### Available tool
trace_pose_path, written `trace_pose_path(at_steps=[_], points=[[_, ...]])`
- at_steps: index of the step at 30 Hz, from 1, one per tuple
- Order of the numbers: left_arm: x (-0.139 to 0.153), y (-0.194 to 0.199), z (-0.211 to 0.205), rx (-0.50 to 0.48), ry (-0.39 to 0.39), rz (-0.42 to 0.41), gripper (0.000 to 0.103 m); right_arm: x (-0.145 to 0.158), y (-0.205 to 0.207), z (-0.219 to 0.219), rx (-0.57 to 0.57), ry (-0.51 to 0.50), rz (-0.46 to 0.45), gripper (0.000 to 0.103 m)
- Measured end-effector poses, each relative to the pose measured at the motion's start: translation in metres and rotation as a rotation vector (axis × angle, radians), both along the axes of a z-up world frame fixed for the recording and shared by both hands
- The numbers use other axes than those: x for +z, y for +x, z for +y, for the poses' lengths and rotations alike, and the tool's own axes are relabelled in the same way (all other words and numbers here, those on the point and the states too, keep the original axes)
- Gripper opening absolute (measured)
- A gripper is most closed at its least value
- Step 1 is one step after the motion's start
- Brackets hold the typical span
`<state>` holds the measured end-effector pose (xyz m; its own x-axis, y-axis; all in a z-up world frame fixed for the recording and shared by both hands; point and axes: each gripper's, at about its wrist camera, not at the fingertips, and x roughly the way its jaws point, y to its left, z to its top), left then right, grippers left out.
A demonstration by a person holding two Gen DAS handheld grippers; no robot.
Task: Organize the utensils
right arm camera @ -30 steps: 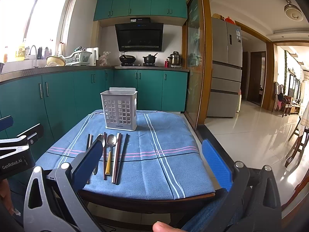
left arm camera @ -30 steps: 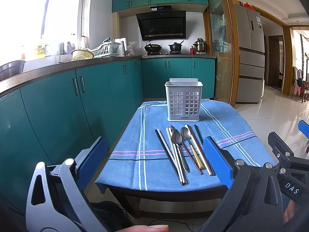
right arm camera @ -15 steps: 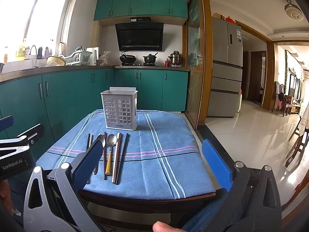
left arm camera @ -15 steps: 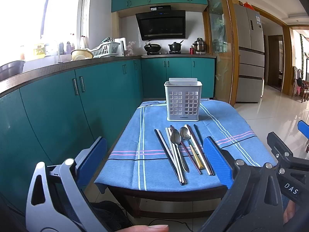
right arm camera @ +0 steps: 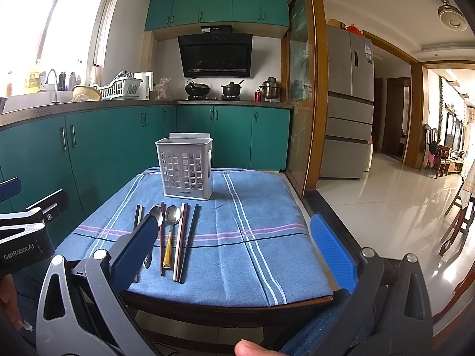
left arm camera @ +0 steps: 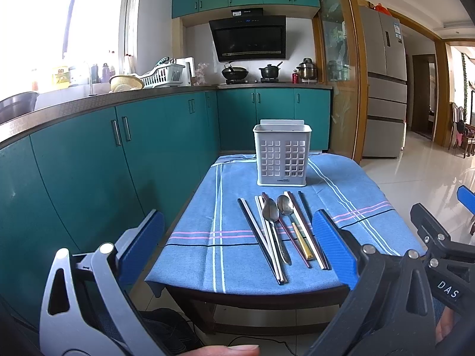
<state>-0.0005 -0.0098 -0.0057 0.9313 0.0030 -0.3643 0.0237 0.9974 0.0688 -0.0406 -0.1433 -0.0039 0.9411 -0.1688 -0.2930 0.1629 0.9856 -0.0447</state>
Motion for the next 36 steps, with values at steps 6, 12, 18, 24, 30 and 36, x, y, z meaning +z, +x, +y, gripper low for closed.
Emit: trace_pose_path(at_steps=[6,12,18,24,30,36], points=[[0.0,0.003,0.003,-0.005,-0.003,0.005,0.099,0.0,0.002,-0.001,0.0,0.001,0.002,0.1],[0.0,0.004,0.003,-0.005,-0.003,0.006,0.099,-0.001,0.002,-0.001,0.001,0.002,0.003,0.1],[-0.002,0.007,0.004,-0.003,-0.005,0.012,0.099,-0.003,0.005,-0.001,0.004,0.002,0.01,0.1],[-0.005,0.01,0.005,-0.005,-0.004,0.021,0.099,-0.006,0.007,-0.001,0.006,0.003,0.016,0.1],[-0.014,0.021,0.009,0.005,-0.001,0.054,0.099,-0.011,0.018,-0.006,-0.029,-0.03,0.054,0.1],[-0.035,0.055,0.032,0.055,-0.031,0.151,0.099,-0.045,0.063,-0.028,0.004,-0.058,0.295,0.095]])
